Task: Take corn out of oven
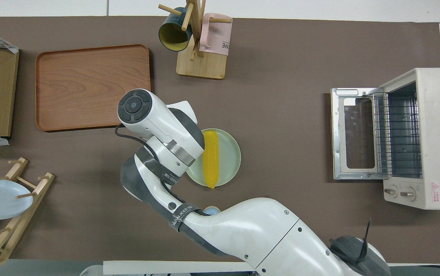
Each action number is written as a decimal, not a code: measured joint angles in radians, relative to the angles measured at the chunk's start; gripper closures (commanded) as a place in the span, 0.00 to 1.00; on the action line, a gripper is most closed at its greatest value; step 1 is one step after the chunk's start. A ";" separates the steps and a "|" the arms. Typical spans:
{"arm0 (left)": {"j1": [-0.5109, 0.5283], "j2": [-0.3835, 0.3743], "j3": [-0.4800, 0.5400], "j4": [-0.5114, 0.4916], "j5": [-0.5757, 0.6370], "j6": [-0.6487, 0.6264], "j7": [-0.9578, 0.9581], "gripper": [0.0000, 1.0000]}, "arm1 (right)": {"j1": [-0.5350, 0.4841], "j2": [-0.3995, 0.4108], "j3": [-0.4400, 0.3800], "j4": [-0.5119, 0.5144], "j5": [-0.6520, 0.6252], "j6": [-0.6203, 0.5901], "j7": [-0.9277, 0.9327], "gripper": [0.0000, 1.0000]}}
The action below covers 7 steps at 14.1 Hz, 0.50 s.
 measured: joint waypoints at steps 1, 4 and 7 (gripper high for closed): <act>0.000 -0.002 -0.001 -0.008 0.000 0.003 0.000 0.00 | -0.008 -0.042 -0.006 0.007 -0.004 -0.014 -0.003 0.00; -0.012 -0.018 -0.013 -0.051 -0.001 0.038 -0.006 0.01 | -0.127 -0.242 -0.016 -0.119 -0.011 -0.119 -0.207 0.12; -0.075 -0.032 -0.020 -0.079 -0.003 0.062 -0.071 0.01 | -0.331 -0.509 -0.015 -0.500 -0.010 -0.026 -0.492 0.63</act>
